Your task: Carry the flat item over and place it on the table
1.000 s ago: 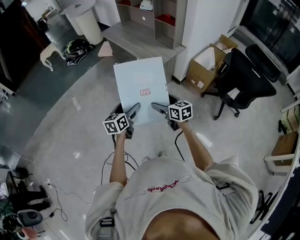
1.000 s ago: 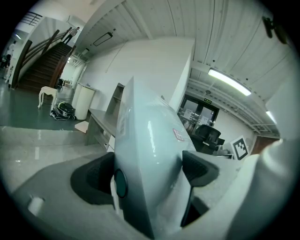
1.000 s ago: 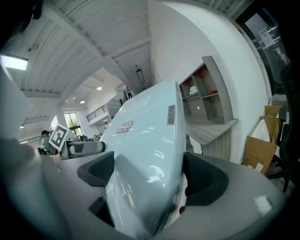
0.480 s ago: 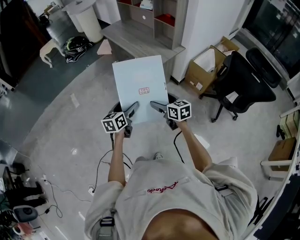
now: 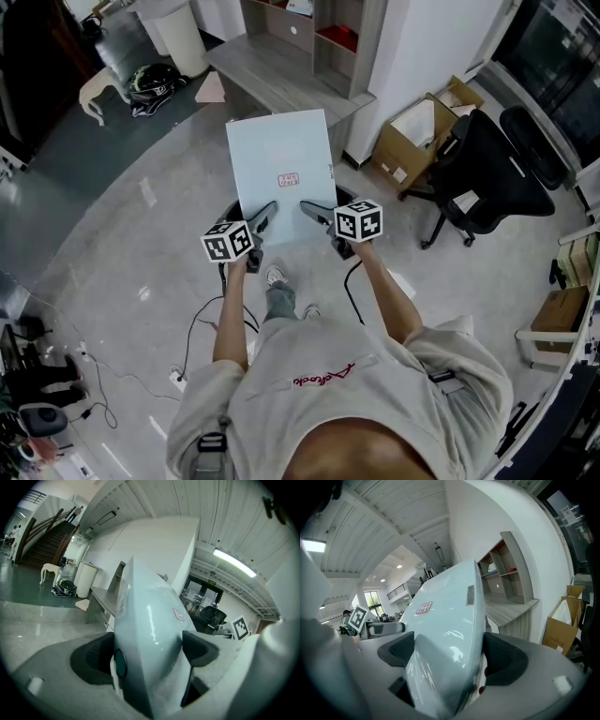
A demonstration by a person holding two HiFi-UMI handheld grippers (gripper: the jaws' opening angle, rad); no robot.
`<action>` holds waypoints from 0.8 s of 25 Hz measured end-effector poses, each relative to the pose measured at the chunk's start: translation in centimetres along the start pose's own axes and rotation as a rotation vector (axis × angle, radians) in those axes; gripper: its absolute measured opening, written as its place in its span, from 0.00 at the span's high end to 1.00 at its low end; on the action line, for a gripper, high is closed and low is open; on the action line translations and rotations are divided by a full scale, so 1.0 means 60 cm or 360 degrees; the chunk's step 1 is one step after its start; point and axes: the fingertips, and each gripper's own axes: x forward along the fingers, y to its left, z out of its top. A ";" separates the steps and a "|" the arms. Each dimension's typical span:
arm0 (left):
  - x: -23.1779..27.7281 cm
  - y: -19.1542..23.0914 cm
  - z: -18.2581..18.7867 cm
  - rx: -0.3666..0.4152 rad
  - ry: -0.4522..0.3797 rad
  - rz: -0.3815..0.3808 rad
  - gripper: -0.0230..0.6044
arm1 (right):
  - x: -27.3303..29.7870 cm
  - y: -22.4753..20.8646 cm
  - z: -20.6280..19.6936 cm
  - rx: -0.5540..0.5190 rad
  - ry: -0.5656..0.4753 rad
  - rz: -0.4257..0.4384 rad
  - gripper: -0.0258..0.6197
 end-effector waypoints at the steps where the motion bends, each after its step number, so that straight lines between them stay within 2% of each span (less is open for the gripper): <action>1: 0.004 0.005 0.004 0.0000 -0.0002 0.0002 0.22 | 0.006 -0.003 0.004 -0.0003 -0.0002 0.0000 0.22; 14: 0.107 0.102 0.084 0.0008 -0.0002 -0.0027 0.22 | 0.131 -0.068 0.078 -0.0005 -0.0010 -0.0027 0.22; 20: 0.169 0.163 0.160 0.0020 -0.0005 -0.0056 0.22 | 0.213 -0.101 0.146 -0.0005 -0.0031 -0.0055 0.22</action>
